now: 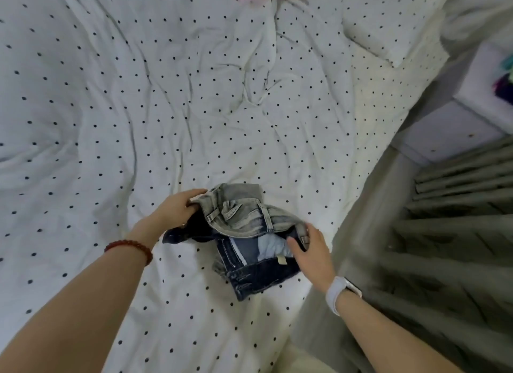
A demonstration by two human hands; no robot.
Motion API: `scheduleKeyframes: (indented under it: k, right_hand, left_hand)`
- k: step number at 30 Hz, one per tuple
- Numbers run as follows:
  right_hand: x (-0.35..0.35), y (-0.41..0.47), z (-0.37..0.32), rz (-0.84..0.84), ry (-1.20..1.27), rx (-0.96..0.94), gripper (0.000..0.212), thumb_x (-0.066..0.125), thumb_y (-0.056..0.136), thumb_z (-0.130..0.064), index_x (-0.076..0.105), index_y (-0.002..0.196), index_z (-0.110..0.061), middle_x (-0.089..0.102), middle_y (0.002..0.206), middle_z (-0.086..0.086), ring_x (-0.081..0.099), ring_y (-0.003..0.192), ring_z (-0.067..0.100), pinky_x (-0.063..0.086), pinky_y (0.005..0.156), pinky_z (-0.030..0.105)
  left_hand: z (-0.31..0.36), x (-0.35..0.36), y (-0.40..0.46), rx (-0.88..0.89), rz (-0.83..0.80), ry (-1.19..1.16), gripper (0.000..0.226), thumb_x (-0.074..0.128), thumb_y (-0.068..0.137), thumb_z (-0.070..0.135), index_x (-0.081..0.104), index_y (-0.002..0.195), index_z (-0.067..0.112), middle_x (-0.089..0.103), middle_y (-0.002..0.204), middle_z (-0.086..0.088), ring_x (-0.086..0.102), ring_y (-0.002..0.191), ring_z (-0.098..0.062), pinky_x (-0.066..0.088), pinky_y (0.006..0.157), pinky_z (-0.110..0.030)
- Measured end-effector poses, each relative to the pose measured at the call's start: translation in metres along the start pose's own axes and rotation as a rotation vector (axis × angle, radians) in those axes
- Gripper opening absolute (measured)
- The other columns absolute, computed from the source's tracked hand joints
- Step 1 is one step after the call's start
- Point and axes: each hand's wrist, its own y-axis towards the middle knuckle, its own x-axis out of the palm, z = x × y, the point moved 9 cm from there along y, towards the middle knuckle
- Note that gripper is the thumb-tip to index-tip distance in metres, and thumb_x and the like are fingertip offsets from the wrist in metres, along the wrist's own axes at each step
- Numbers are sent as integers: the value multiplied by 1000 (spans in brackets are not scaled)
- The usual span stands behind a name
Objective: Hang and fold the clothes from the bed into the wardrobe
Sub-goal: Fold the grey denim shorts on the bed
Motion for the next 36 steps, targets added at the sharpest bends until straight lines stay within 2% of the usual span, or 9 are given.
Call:
scheduleKeyframes:
  k: [5, 7, 10, 15, 19, 22, 24, 29, 36]
  right_hand:
    - [2, -9, 42, 33, -171, 222, 14, 41, 91, -2, 55, 92, -1, 59, 106, 24, 57, 100, 36, 41, 78, 33]
    - [-5, -17, 31, 74, -81, 230, 22, 35, 90, 1, 54, 99, -3, 62, 105, 22, 59, 94, 37, 48, 80, 39]
    - [-27, -28, -9, 182, 127, 86, 40, 33, 92, 3, 53, 124, -9, 61, 113, 15, 57, 102, 34, 46, 86, 34]
    - [-68, -55, -62, 223, 593, -20, 36, 33, 93, 5, 60, 114, -6, 60, 111, 15, 58, 94, 29, 51, 90, 42]
    - [-96, -91, -98, 98, 740, -169, 40, 34, 89, 14, 54, 119, -2, 56, 110, 14, 58, 85, 23, 52, 78, 32]
    - [-117, -127, -110, 61, 481, -365, 46, 34, 85, 15, 52, 123, -5, 55, 113, 9, 56, 103, 25, 48, 94, 41]
    - [-133, -147, -112, 68, 330, -473, 38, 42, 86, 10, 54, 117, -8, 58, 107, 7, 57, 101, 24, 48, 91, 37]
    - [-186, -184, -99, 127, 225, -635, 9, 57, 87, -4, 62, 92, -10, 64, 86, 7, 58, 80, 21, 42, 66, 19]
    - [-220, -198, -82, 199, 123, -705, 24, 42, 98, -18, 43, 112, 2, 51, 93, 13, 50, 85, 27, 38, 76, 35]
  left_hand:
    - [22, -13, -30, -5, -79, -151, 67, 28, 89, -10, 34, 136, 37, 64, 98, -16, 61, 63, -23, 52, 60, -27]
    - [29, -22, -56, -53, -125, -338, 57, 25, 91, -12, 48, 122, 29, 64, 92, -11, 65, 59, -17, 54, 55, -22]
    - [33, -39, -103, -93, -143, -625, 41, 27, 95, -10, 62, 101, 11, 64, 93, -16, 67, 62, -17, 56, 61, -23]
    - [44, -69, -187, -7, -52, -946, 31, 63, 80, -6, 60, 109, 5, 69, 102, -12, 69, 93, -21, 57, 79, -28]
    - [40, -91, -245, 2, 336, -745, 36, 70, 77, 0, 64, 112, 6, 71, 100, -9, 68, 93, -19, 54, 83, -29]
    - [59, -103, -301, 12, 715, -582, 17, 63, 85, 5, 71, 88, 19, 70, 74, 4, 65, 65, -12, 50, 64, -22]
    - [75, -101, -329, 14, 847, -500, 17, 61, 88, 10, 71, 86, 24, 66, 76, 6, 60, 71, -12, 47, 72, -28]
    - [100, -88, -395, -2, 1029, -469, 15, 60, 90, 15, 67, 101, 7, 50, 114, -8, 48, 109, -22, 41, 94, -38]
    - [126, -26, -421, -23, 1020, -356, 20, 45, 98, 22, 55, 104, 6, 60, 90, -7, 53, 80, -25, 36, 60, -32]
